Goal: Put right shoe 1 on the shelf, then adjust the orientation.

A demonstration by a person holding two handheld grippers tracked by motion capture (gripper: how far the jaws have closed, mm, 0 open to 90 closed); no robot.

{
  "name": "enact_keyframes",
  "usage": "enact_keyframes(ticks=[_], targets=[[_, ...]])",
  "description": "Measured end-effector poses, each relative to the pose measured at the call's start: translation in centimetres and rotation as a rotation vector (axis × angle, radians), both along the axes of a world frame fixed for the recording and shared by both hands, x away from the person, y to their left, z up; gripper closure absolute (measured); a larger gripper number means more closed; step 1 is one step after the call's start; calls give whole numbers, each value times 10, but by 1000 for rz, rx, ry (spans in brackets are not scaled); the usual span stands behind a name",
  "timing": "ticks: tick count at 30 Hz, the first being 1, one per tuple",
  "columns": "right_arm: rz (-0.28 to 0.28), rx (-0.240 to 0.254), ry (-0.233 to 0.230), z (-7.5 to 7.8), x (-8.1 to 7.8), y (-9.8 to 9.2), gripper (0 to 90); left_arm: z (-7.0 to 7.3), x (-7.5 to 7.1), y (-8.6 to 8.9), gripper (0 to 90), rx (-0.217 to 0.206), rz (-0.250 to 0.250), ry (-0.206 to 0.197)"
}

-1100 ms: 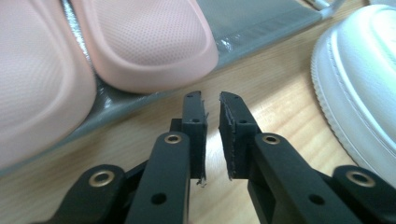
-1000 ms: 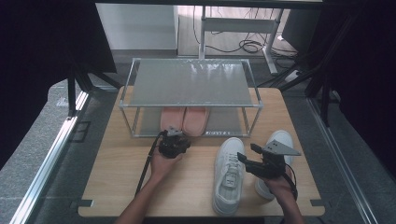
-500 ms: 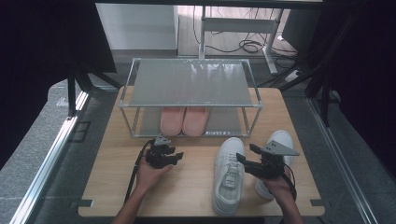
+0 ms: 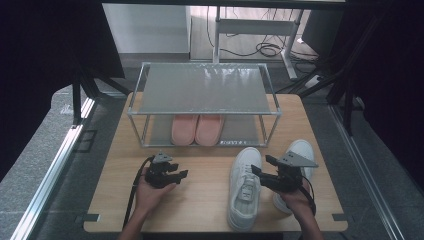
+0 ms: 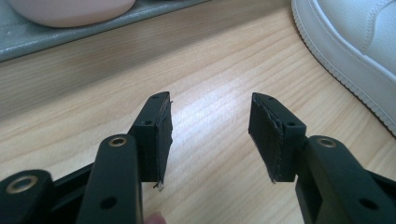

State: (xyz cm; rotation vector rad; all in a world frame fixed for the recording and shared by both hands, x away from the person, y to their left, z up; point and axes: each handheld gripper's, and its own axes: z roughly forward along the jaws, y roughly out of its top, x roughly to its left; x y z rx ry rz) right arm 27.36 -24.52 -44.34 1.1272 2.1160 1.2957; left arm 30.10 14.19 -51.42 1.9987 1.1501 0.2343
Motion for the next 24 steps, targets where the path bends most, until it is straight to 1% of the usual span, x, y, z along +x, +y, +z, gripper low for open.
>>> enact_keyframes(ticks=[3,6,8,10,13,19,22,24], targets=[[2,-4,1,0,-1,1,347,1,-3,3,491,4,-9,-7],[5,-1,0,0,-2,3,359,1,-7,6,485,9,-13,-5],[8,0,-2,0,-2,3,390,3,-9,9,483,1,-13,-11],[19,8,5,0,-2,3,424,5,-10,11,483,-9,-9,-20],[33,13,12,-1,-1,4,457,6,-12,12,483,-12,-5,-25],[50,12,17,-1,-2,6,469,7,-13,14,483,-11,-6,-23],[48,18,17,-1,-2,7,481,7,-14,15,482,-12,-5,-23],[54,26,26,-1,-1,8,497,7,-14,15,481,-12,-6,-25]])
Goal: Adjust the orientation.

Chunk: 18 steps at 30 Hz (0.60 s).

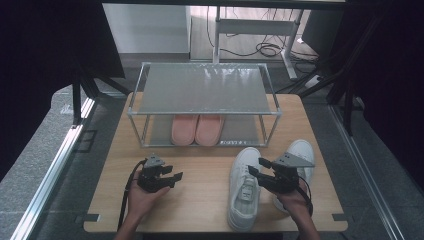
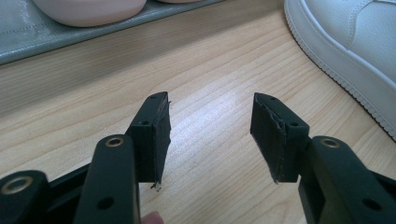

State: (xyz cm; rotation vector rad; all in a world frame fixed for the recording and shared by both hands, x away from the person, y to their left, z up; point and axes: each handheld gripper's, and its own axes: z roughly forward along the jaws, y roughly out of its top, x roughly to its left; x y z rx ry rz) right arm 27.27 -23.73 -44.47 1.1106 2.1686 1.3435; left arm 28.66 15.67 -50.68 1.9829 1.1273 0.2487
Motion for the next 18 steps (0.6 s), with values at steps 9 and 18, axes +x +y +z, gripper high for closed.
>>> enact_keyframes(ticks=[9,18], targets=[[53,21,26,-1,0,1,707,1,1,3,481,-8,4,-1],[120,-14,33,-2,-9,6,900,-2,6,2,481,-2,-9,9]])
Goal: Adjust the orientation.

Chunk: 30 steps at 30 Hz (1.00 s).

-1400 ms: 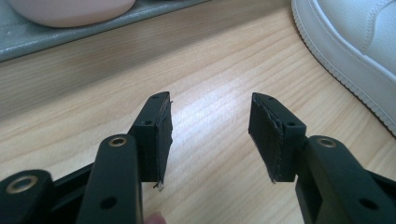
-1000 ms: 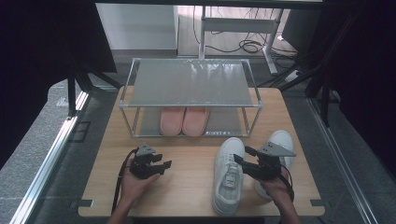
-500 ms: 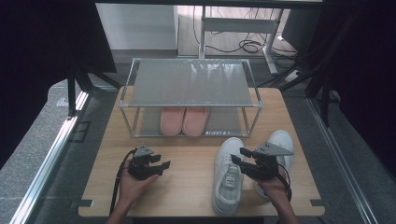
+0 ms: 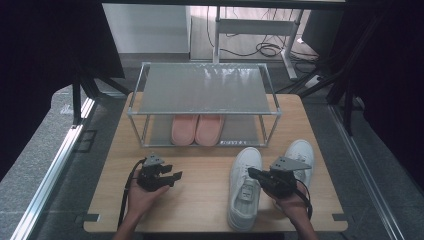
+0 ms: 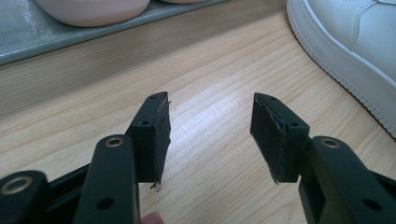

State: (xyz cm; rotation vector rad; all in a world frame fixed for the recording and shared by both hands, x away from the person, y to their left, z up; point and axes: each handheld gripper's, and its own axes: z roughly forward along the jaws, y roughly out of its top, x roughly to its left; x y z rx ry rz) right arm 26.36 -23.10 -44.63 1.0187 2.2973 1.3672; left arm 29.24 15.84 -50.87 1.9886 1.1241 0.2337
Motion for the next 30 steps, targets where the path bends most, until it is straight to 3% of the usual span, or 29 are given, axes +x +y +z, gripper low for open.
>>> enact_keyframes(ticks=[7,17,25,30], targets=[[27,-27,19,0,-11,7,900,3,2,-4,481,-3,-15,-6],[-5,-48,67,-12,-38,-3,900,8,4,-5,482,-19,-29,-18],[6,-75,74,-14,-39,-3,900,7,6,-5,481,-11,-27,-12],[-49,-118,58,-12,-39,-8,900,6,5,-5,479,-5,-27,-5]])
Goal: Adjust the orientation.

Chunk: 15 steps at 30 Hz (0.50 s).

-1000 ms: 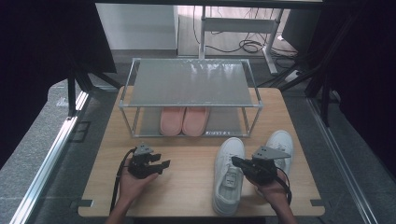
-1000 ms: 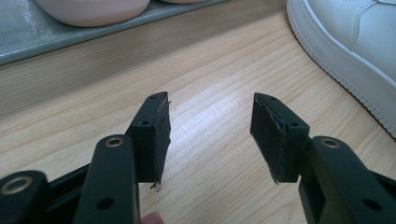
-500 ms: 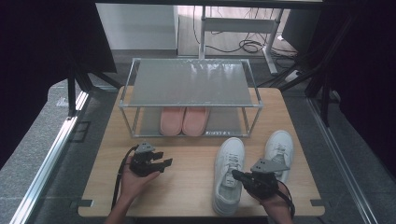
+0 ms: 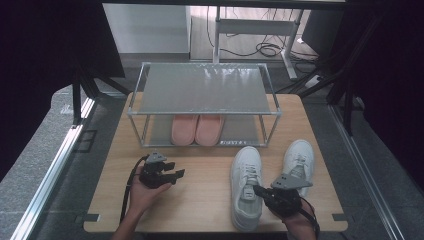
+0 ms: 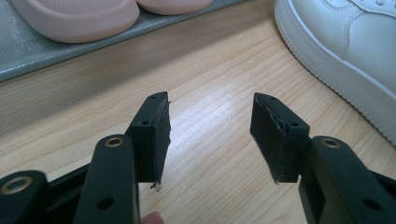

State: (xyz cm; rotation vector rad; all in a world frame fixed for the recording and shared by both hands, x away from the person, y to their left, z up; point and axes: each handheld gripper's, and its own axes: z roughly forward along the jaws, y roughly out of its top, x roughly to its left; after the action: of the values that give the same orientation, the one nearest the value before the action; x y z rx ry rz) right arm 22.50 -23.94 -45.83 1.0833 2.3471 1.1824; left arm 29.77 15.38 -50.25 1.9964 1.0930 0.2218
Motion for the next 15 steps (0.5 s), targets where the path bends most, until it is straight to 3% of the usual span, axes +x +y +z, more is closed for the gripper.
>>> enact_keyframes(ticks=[15], targets=[[-63,-5,7,1,7,-10,900,-1,0,3,478,5,11,5]])
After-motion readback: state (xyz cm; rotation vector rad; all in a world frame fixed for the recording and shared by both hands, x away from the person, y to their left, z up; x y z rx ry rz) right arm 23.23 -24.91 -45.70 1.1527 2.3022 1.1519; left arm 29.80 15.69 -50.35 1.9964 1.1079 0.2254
